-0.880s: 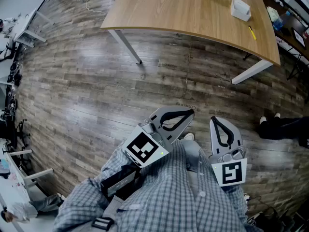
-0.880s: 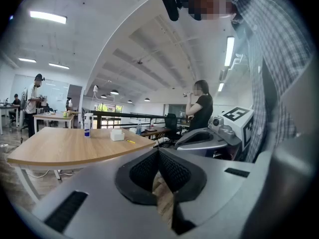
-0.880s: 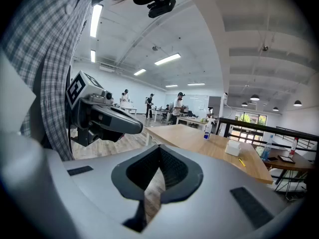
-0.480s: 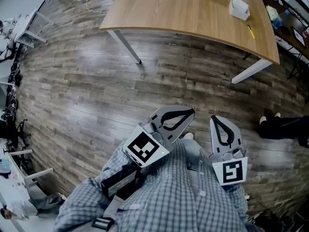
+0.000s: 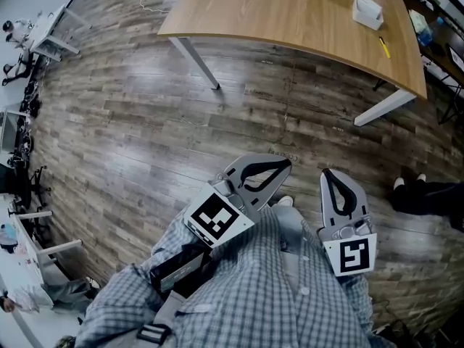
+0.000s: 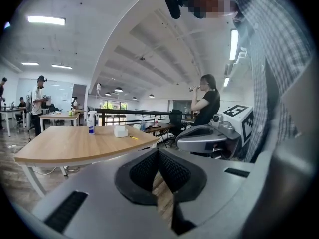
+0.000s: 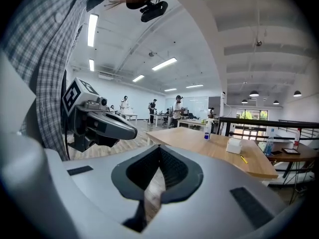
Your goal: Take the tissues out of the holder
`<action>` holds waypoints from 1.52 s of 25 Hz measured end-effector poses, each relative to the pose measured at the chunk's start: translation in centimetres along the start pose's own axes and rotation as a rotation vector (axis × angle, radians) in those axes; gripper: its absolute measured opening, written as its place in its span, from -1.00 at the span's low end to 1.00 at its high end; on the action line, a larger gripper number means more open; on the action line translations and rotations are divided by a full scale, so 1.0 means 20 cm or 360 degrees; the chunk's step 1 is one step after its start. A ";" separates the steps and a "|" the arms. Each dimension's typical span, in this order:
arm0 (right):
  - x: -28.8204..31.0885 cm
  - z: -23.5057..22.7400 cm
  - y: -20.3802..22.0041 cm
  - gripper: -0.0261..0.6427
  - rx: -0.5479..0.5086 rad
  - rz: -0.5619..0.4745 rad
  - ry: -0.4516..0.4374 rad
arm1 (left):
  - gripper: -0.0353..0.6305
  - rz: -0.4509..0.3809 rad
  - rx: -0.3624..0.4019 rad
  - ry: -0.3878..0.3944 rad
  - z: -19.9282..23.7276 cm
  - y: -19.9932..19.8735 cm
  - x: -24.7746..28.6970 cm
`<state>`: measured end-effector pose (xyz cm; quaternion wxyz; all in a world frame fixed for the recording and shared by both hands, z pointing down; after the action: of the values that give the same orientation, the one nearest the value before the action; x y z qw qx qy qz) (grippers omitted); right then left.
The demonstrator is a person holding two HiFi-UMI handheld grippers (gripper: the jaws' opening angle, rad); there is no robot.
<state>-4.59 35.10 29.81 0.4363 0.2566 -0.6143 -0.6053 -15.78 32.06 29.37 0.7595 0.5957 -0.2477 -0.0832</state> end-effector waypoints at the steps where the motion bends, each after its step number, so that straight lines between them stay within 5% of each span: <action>1: 0.00 -0.01 0.01 -0.89 0.0013 -0.0004 0.0000 | -0.87 -0.0001 -0.0005 -0.0015 0.00 0.00 -0.01; 15: -0.16 -0.08 0.10 -0.89 0.0042 -0.0032 0.0040 | -0.87 -0.0139 -0.0022 -0.0134 -0.09 -0.01 0.02; 38: -0.24 -0.14 0.10 -0.89 -0.0019 -0.0100 0.0031 | -0.88 -0.0165 0.0045 -0.0240 -0.19 -0.02 -0.01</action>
<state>0.61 37.93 30.39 0.4246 0.2789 -0.5981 -0.6198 -14.05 35.23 28.31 0.7249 0.6103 -0.2743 -0.1635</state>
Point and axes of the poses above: the fingertips, and each gripper's own axes: x forward along the fingers, z to its left, y out of its underside, the point moved 4 cm from there along -x, backward along the fingers, and after that the axes turned 5 degrees about -x, right-handed, at the moved point
